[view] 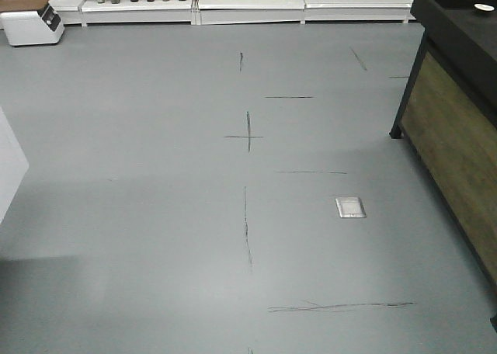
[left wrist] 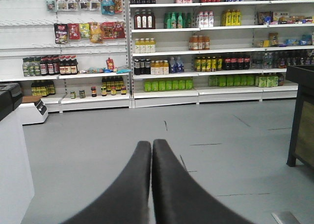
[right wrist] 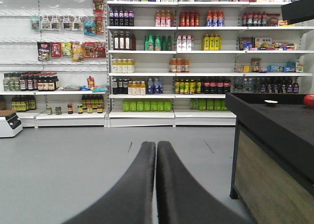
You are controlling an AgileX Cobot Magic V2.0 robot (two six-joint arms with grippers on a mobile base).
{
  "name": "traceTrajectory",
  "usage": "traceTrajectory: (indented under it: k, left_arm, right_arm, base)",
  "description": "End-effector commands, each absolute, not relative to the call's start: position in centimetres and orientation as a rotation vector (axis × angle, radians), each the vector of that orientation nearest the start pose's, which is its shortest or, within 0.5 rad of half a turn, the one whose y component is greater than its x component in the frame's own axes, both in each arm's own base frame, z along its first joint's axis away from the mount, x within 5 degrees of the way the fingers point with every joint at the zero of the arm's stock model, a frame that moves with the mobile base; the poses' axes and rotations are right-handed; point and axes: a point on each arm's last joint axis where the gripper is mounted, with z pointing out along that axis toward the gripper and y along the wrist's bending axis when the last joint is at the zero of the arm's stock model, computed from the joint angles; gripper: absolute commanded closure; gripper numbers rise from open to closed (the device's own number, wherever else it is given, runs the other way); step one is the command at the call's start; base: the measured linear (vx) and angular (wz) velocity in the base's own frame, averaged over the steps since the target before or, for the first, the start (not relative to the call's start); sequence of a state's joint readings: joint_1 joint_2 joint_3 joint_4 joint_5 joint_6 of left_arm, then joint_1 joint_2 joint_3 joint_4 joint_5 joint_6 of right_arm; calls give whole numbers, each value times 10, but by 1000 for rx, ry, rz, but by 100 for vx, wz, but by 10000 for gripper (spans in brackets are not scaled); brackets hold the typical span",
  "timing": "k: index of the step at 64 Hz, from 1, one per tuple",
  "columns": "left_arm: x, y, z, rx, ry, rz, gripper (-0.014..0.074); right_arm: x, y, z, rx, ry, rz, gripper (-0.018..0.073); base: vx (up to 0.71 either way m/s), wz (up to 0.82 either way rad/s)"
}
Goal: Pick three apples into basket with both arms
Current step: 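Drive the base forward across the floor toward the fruit tables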
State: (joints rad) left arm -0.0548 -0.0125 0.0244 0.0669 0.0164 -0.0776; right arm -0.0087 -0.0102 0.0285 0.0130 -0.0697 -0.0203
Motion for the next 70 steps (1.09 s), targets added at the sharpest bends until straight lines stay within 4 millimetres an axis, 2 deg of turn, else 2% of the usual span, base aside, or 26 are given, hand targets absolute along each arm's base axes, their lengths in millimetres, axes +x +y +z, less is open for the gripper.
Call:
traceTrajectory:
  k: [1,70]
  left_arm:
    - [56,-3,204,24,1447,-69,603]
    - [56,-3,204,24,1447,-69,603]
  right_arm:
    - [55,-1,213,-5,1364,-23,568]
    - [55,-1,213,-5,1364,-23,568]
  base:
    - [0,0]
    - [5,1]
